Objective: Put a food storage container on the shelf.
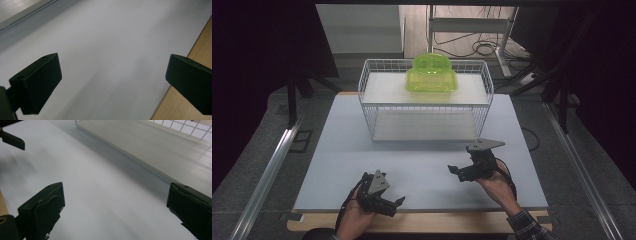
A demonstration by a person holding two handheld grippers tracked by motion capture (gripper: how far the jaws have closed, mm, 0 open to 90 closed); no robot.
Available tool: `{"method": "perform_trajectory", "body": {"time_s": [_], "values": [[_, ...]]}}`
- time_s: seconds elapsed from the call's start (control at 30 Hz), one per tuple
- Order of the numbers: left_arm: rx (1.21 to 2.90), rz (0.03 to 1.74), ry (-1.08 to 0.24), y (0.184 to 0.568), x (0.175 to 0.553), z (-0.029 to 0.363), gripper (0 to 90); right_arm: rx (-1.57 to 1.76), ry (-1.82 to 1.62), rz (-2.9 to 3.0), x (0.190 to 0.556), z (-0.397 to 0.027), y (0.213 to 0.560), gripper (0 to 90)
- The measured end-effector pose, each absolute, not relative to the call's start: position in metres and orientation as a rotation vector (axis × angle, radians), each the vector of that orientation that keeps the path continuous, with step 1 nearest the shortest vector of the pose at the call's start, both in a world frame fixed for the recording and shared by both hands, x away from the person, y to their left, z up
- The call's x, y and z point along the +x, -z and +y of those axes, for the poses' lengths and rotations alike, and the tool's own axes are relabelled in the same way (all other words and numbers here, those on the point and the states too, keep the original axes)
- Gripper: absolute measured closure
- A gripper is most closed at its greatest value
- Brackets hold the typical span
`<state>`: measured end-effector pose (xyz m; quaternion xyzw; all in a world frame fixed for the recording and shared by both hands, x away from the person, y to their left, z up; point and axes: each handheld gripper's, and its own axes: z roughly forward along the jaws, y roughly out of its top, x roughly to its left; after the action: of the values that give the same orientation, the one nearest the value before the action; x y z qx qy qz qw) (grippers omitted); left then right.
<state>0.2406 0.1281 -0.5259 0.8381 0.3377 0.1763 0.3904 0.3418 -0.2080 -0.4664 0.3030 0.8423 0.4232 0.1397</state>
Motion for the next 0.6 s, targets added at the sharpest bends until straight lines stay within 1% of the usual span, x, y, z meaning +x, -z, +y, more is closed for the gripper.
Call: {"method": "perform_trajectory", "body": {"time_s": [0.6], "values": [[2.148,0.857,-0.449,0.527,0.241,0.127,0.3,0.914,-1.139,2.421,0.322,-0.229,0.489,0.0]]}}
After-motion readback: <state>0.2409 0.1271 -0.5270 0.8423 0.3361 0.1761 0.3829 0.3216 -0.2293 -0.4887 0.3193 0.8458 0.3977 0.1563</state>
